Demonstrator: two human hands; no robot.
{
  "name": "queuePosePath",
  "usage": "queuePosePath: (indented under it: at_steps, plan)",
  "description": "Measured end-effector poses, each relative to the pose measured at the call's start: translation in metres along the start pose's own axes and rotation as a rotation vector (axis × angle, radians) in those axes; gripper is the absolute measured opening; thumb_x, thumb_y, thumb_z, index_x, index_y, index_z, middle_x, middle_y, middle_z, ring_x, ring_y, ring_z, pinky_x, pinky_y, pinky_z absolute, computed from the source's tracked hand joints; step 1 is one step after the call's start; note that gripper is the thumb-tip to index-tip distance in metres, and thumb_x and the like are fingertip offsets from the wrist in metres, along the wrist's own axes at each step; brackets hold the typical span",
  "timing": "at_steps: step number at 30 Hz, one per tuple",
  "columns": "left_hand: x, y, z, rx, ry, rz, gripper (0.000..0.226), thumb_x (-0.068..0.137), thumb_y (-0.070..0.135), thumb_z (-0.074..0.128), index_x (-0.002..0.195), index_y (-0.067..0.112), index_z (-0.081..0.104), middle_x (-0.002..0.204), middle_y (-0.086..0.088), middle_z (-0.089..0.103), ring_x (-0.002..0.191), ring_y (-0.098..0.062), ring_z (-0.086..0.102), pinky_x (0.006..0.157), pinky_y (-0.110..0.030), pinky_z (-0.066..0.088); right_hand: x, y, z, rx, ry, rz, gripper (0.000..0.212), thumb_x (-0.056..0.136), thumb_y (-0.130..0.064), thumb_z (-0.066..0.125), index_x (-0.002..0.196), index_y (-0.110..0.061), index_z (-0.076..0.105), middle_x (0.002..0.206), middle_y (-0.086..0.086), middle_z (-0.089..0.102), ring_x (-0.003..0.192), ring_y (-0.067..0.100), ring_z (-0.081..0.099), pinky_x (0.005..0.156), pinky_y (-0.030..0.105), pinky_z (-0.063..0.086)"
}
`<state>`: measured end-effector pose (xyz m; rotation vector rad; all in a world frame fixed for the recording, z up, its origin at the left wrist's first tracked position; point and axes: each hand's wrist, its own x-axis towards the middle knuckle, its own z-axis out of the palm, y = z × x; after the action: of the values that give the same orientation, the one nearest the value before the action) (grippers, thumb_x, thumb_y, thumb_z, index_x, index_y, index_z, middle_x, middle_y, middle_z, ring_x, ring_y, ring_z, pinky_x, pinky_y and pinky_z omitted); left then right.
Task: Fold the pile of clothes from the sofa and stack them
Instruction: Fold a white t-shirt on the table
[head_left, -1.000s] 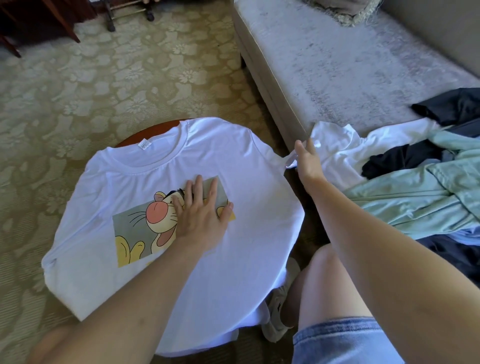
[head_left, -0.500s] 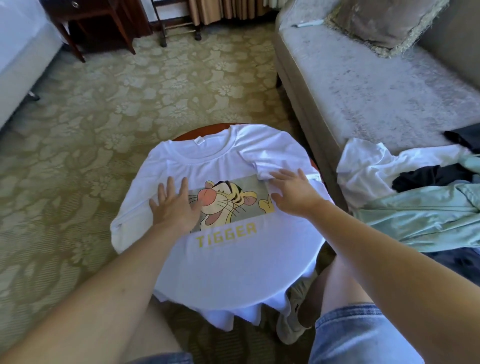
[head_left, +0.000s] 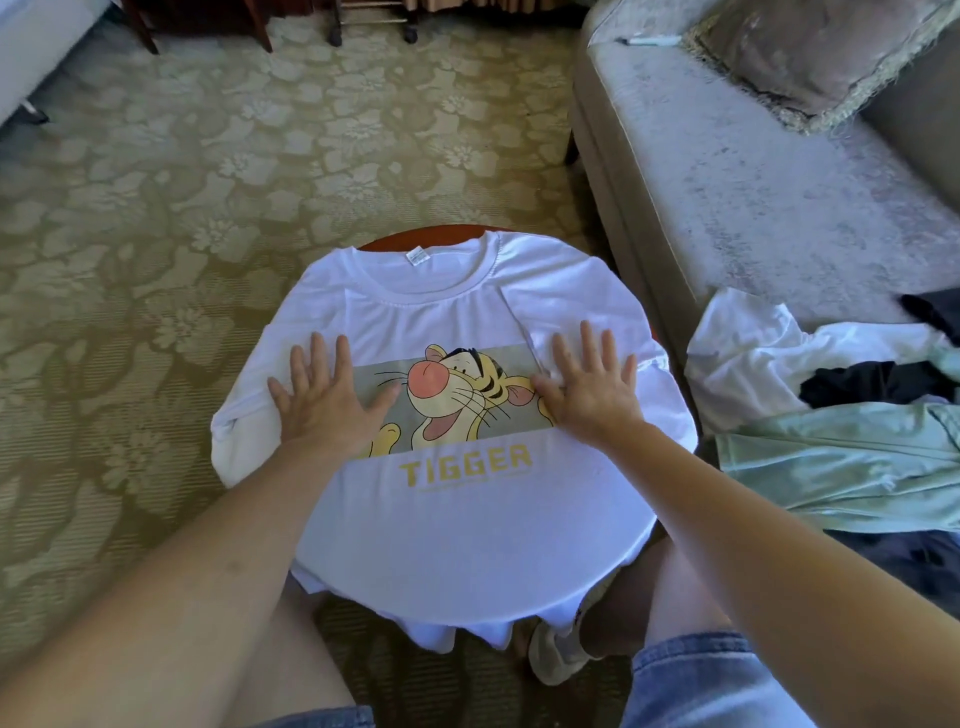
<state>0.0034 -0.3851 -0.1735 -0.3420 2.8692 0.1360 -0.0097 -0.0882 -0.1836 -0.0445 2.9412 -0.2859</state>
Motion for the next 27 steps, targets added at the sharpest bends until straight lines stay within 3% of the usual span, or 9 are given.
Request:
queuePosePath:
  at_steps: [5, 9, 12, 14, 15, 19, 23, 25, 27]
  plan:
    - [0.024, 0.010, 0.005, -0.012, -0.011, 0.031, 0.089, 0.085, 0.078, 0.012, 0.155, 0.026, -0.004, 0.161, -0.004, -0.019, 0.147, -0.027, -0.019, 0.116, -0.057, -0.008, 0.025, 0.006, 0.004, -0.042, 0.005, 0.062, 0.070, 0.095, -0.065, 0.020, 0.155, -0.031, 0.006, 0.163, 0.003, -0.008, 0.149, 0.030, -0.009, 0.117, 0.057, -0.002]
    - [0.039, 0.014, -0.005, -0.054, -0.067, 0.052, 0.087, 0.087, 0.077, 0.019, 0.155, 0.027, -0.005, 0.161, -0.002, -0.020, 0.147, -0.026, -0.020, 0.116, -0.057, -0.009, 0.041, 0.008, -0.011, 0.011, -0.102, 0.109, 0.074, 0.093, -0.068, 0.024, 0.155, -0.031, 0.005, 0.162, 0.001, -0.012, 0.148, 0.025, -0.015, 0.116, 0.055, -0.008]
    - [0.020, -0.007, -0.010, -0.163, 0.123, 0.034, 0.082, 0.091, 0.070, 0.031, 0.155, 0.026, 0.005, 0.163, -0.003, -0.008, 0.148, -0.026, -0.014, 0.117, -0.055, -0.005, 0.023, 0.021, -0.020, 0.162, 0.153, 0.190, 0.073, 0.095, -0.062, 0.037, 0.154, -0.024, 0.018, 0.163, 0.007, 0.001, 0.150, 0.023, -0.002, 0.117, 0.053, -0.001]
    - [-0.002, -0.030, -0.009, -0.243, 0.294, -0.014, 0.080, 0.090, 0.065, 0.043, 0.154, 0.025, 0.014, 0.161, -0.007, 0.001, 0.148, -0.029, -0.006, 0.117, -0.054, 0.003, 0.001, 0.039, -0.021, 0.323, 0.334, 0.295, 0.078, 0.093, -0.058, 0.047, 0.152, -0.016, 0.021, 0.160, 0.014, 0.012, 0.147, 0.030, 0.013, 0.117, 0.050, 0.011]
    - [-0.013, -0.041, -0.007, -0.301, 0.321, -0.054, 0.081, 0.089, 0.063, 0.048, 0.153, 0.026, 0.015, 0.161, -0.008, 0.001, 0.148, -0.030, -0.003, 0.118, -0.052, 0.006, -0.011, 0.050, -0.018, 0.449, 0.336, 0.345, 0.084, 0.090, -0.060, 0.050, 0.153, -0.014, 0.019, 0.158, 0.015, 0.016, 0.145, 0.033, 0.019, 0.117, 0.048, 0.016]
    - [-0.051, -0.068, 0.005, -0.748, 0.207, -0.207, 0.102, 0.078, 0.043, 0.076, 0.153, 0.026, 0.010, 0.157, -0.010, 0.011, 0.143, -0.030, 0.020, 0.114, -0.043, 0.026, -0.054, 0.074, -0.006, 0.986, 0.198, 0.570, 0.110, 0.069, -0.077, 0.053, 0.154, -0.020, 0.014, 0.155, 0.009, 0.031, 0.140, 0.030, 0.034, 0.114, 0.044, 0.029]
    - [-0.080, -0.081, 0.010, -0.968, 0.069, -0.287, 0.123, 0.073, 0.033, 0.083, 0.155, 0.020, -0.008, 0.159, -0.004, 0.021, 0.142, -0.025, 0.030, 0.114, -0.040, 0.029, -0.052, 0.133, 0.045, 1.219, 0.191, 0.751, 0.117, 0.055, -0.086, 0.059, 0.148, -0.021, 0.031, 0.146, 0.006, 0.046, 0.130, 0.031, 0.047, 0.108, 0.051, 0.039]
    - [-0.093, -0.088, 0.008, -0.997, 0.028, -0.313, 0.119, 0.077, 0.032, 0.081, 0.155, 0.021, -0.008, 0.158, -0.002, 0.026, 0.141, -0.023, 0.033, 0.112, -0.038, 0.031, -0.066, 0.128, 0.031, 1.180, 0.200, 0.711, 0.096, 0.071, -0.075, 0.060, 0.144, -0.016, 0.039, 0.144, 0.009, 0.048, 0.126, 0.031, 0.049, 0.107, 0.046, 0.040]
    - [-0.102, -0.095, -0.002, -0.997, 0.018, -0.327, 0.107, 0.082, 0.029, 0.076, 0.155, 0.026, -0.001, 0.157, -0.002, 0.028, 0.139, -0.025, 0.036, 0.109, -0.038, 0.033, -0.091, 0.098, -0.008, 1.042, 0.215, 0.642, 0.057, 0.093, -0.034, 0.049, 0.143, -0.008, 0.041, 0.138, 0.014, 0.049, 0.117, 0.033, 0.050, 0.095, 0.038, 0.042]
